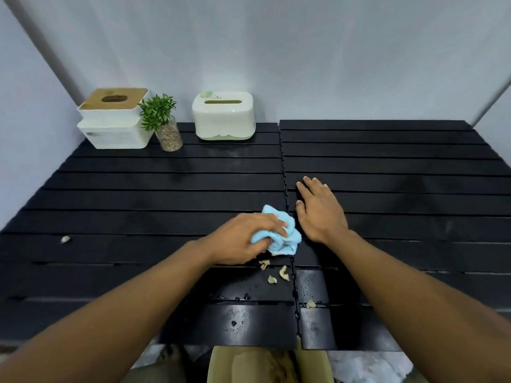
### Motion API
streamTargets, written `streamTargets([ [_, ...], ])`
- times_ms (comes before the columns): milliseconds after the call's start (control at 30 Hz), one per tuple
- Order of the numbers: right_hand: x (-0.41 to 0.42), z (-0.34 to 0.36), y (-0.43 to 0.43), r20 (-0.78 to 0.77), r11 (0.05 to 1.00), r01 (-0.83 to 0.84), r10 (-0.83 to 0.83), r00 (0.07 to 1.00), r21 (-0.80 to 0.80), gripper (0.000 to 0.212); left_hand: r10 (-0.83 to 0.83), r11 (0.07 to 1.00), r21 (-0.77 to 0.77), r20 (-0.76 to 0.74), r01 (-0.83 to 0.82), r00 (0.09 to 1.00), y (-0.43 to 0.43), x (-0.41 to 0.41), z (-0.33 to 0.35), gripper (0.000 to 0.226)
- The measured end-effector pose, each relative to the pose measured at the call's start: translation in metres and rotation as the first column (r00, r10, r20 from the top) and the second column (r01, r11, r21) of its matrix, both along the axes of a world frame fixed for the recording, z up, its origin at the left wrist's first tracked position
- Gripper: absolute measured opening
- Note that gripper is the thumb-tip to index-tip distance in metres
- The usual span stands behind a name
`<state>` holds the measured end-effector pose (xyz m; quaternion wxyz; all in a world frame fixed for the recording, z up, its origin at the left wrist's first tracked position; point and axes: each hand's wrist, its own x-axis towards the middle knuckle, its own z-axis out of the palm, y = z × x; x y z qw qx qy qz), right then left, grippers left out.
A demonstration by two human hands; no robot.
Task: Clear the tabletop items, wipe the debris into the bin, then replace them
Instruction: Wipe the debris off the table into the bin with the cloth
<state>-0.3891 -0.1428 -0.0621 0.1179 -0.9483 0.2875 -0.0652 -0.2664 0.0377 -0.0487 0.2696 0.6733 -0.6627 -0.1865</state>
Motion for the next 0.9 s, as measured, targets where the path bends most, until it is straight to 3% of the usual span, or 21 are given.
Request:
streamTargets([
  [133, -0.002, 0.004, 0.003, -0.063, 1.0, -0.01, 0.011, 0.998, 0.009, 0.054, 0.195, 0.976, -0.08, -0.111, -0.205, 0.974, 0.001, 0.013, 0.017, 0.03],
  [233, -0.002, 0.005, 0.007, -0.082, 1.0, 0.003, -0.002, 0.997, 0.013, 0.053, 0.299, 0.942, -0.129, -0.106, -0.311, 0.948, -0.003, 0.041, 0.021, 0.029],
  [467, 0.041, 0.017, 0.006, 0.058, 0.99, -0.135, 0.134, 0.989, 0.028, 0.05, 0.513, 0.84, -0.19, -0.029, -0.509, 0.858, 0.021, 0.121, 0.02, 0.033],
  [633, 0.112, 0.021, 0.025, 0.061, 0.955, -0.293, 0.29, 0.955, 0.05, 0.05, 0.699, 0.694, -0.245, 0.002, -0.677, 0.716, 0.094, 0.188, 0.023, 0.032],
  [833, 0.169, 0.013, 0.065, 0.029, 0.919, -0.394, 0.393, 0.919, 0.033, 0.055, 0.831, 0.556, -0.19, 0.096, -0.809, 0.548, 0.201, 0.24, 0.021, 0.041],
  [900, 0.184, 0.011, 0.081, 0.048, 0.908, -0.419, 0.417, 0.908, 0.032, 0.054, 0.827, 0.562, -0.133, 0.121, -0.816, 0.549, 0.233, 0.257, 0.015, 0.033],
])
